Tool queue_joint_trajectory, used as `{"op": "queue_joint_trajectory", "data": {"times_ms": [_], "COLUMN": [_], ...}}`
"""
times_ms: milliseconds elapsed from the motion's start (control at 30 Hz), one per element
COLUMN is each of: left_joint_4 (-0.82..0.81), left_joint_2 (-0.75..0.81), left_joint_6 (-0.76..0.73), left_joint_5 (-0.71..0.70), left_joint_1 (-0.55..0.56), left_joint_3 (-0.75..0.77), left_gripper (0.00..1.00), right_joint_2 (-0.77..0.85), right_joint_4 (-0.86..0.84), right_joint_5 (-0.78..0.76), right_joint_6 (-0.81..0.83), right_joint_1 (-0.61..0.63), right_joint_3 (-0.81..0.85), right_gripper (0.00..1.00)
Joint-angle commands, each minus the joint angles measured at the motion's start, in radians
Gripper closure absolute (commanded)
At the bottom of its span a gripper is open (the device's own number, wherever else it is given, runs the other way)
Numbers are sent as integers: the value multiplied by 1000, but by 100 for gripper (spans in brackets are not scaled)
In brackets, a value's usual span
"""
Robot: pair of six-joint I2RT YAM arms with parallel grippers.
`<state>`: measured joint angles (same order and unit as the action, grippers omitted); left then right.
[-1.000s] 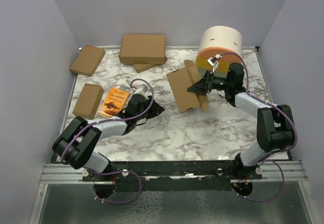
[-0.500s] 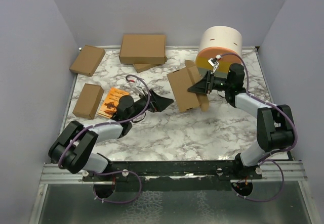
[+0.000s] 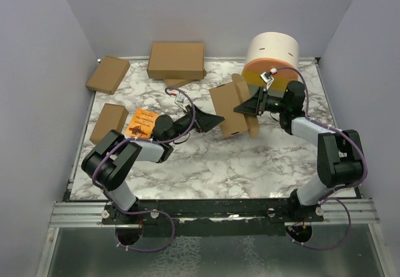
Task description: Fold the paper box
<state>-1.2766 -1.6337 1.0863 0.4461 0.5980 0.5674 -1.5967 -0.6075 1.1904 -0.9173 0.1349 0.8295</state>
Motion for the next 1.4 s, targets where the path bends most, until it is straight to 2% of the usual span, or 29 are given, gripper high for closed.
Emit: {"op": "queue_joint_trajectory", "data": {"times_ms": [0,167,567,833,1033,1200,1367], "left_joint_4": [-133,-122,65,-105,-197,-209,-255], "left_joint_2": [-54,-83,5,-56,-120,-138,-160], "left_joint_6": [63,72,9,100,157,157,156], "left_joint_5": [14,14,-19,25,32,37,51], "left_joint_1": [16,18,-18,-5,1,2,-13], "left_joint_3": [39,63,-1,47,61,66,49], "left_gripper": [5,10,7,9,23,36,49], "right_joint_2": [21,19,27,20,8,-4,5], "right_joint_4": [-105,-136,-162,-164,-170,-151,-33], "right_joint_5": [17,24,39,30,30,45,57], "right_joint_6": [-101,-133,-156,-164,-166,-132,30], "right_joint_1": [8,8,8,19,26,26,24], "right_joint_3": [-23,-30,-15,-30,-31,-24,14], "right_gripper": [56,56,57,57,56,54,37]}}
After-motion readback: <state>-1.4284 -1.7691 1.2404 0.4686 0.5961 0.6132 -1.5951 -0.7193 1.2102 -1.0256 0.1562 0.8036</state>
